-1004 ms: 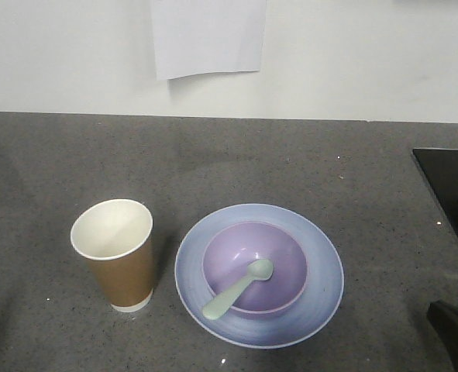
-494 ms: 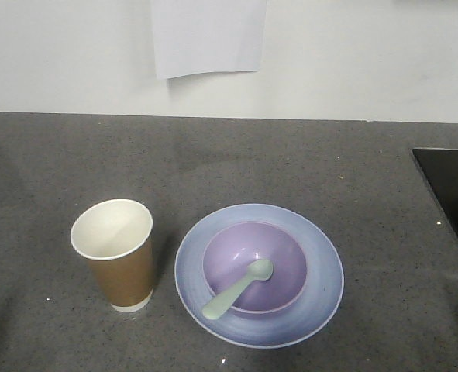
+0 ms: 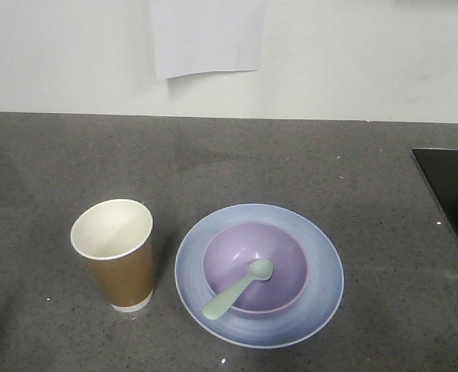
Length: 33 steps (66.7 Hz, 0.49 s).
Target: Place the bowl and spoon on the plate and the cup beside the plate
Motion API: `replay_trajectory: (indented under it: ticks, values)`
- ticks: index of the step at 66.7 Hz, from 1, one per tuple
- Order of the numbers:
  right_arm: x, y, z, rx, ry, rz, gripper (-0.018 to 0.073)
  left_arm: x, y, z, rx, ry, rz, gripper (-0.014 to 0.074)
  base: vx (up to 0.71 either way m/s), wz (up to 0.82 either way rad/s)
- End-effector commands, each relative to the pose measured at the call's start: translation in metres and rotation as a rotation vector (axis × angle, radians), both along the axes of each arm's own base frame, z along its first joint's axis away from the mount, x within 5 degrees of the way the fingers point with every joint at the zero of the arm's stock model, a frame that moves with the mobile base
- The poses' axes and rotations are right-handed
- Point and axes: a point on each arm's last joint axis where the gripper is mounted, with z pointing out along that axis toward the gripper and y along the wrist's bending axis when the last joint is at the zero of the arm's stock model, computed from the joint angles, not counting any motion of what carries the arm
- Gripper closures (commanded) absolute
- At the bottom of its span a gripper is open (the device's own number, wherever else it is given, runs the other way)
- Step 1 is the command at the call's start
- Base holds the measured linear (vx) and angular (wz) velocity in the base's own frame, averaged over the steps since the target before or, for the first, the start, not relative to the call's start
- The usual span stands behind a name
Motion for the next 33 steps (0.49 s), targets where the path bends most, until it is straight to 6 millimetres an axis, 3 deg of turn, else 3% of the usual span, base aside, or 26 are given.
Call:
replay_trajectory:
  ticks: [1, 33]
  values:
    - [-0.0003, 0.0007, 0.0013, -0.023, -0.064, 0.005, 0.0564, 0.0, 0.0001, -0.0034, -0.018, -0.049, 0.001, 0.0603, 0.0, 0.0]
    - [-0.0003, 0.0007, 0.0014, -0.023, -0.065, 0.005, 0.0564, 0.0, 0.0001, -0.0034, -0.018, -0.049, 0.001, 0.0603, 0.0, 0.0]
